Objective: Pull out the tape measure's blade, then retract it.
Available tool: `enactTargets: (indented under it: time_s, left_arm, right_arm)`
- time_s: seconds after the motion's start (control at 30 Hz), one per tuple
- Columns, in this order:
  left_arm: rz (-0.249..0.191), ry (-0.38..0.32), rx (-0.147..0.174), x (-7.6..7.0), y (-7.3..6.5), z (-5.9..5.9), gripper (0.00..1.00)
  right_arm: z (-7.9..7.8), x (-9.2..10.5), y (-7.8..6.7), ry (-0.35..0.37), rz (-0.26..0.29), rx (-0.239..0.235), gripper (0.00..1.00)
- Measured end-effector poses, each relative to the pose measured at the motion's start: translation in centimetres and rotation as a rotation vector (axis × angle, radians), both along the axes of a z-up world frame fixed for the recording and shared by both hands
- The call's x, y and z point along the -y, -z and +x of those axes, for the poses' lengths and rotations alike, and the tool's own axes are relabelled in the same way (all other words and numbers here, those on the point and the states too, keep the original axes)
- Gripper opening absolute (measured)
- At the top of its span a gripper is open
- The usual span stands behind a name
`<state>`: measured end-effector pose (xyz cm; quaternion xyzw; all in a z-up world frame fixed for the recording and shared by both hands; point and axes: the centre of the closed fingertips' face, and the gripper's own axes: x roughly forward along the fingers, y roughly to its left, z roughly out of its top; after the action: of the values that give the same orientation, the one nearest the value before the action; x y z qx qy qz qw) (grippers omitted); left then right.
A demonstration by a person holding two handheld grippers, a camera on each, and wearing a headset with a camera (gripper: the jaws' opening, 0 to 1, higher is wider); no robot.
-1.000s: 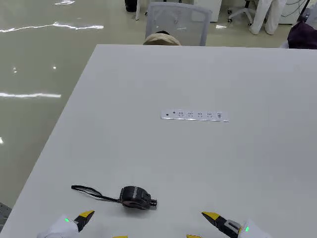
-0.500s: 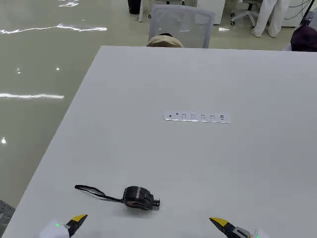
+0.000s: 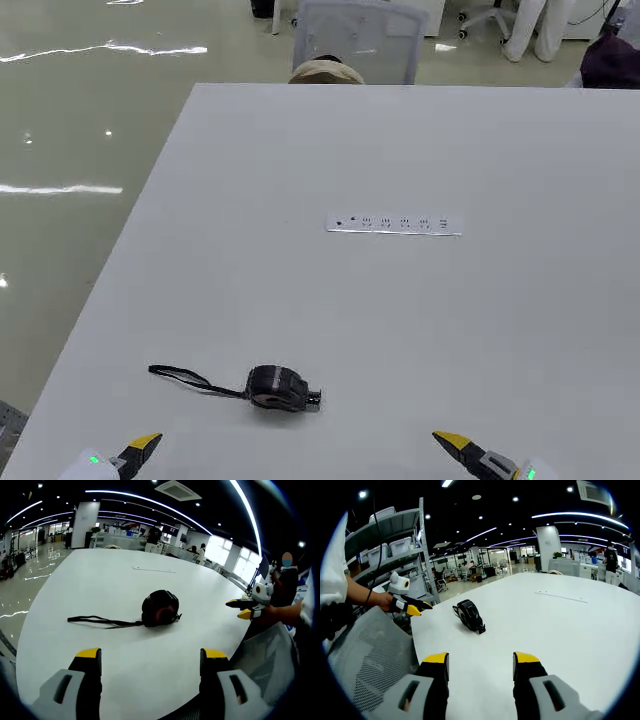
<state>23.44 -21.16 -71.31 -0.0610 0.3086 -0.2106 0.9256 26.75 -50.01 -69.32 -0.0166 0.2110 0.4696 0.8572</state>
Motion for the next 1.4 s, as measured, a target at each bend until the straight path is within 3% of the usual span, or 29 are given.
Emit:
enactTargets:
  time_s: [0.3,1.4]
  left_arm:
    - [-0.027,-0.024,0.014,-0.05,-0.09,0.19,0.79]
    - [-0.028,-0.015,0.014,0.38,-0.15,0.1,0.78]
  right_arm:
    - [-0.35,0.07,0.31,0.008,-0.002,-0.004,0.52]
    - [-0.53,-0.27,0.34,0.009,0.004,-0.011,0.52]
